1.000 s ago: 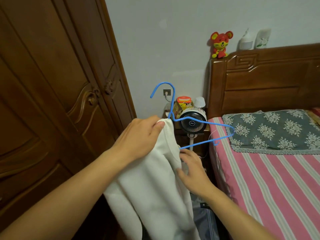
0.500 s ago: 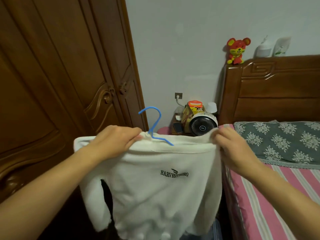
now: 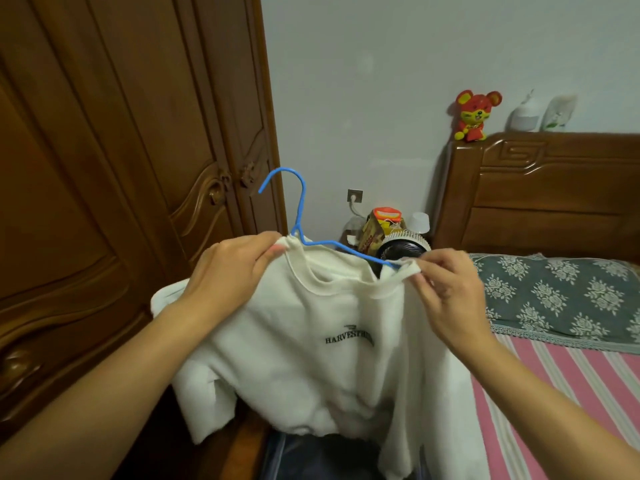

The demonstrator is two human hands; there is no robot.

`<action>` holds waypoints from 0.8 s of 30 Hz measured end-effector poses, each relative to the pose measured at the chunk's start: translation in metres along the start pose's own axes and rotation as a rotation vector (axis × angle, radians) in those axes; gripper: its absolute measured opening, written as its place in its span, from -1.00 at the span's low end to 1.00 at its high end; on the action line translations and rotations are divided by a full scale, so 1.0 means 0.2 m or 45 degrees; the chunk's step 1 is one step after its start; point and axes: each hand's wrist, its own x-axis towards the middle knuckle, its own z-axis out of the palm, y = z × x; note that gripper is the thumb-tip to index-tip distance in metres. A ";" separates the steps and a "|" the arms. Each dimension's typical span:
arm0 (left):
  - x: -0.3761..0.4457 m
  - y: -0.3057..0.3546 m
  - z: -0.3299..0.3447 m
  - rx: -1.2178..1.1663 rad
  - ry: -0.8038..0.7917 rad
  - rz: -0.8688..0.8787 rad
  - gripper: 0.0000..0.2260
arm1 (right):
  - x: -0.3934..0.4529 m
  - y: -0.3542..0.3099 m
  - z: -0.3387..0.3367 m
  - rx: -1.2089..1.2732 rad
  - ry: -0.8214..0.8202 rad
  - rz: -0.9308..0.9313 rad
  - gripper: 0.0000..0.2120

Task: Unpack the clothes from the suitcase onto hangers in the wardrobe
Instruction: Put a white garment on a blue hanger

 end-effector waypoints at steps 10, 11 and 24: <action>0.03 -0.02 -0.05 0.197 -0.014 0.237 -0.67 | -0.03 -0.14 0.10 0.183 -0.222 0.012 -0.73; 0.03 -0.03 -0.06 0.120 -0.016 0.193 -0.66 | -0.03 -0.12 0.12 0.098 -0.310 -0.066 -0.68; 0.06 -0.21 -0.08 -0.245 -0.250 0.330 -0.62 | 0.19 -0.49 0.32 0.361 -0.671 -0.097 -0.62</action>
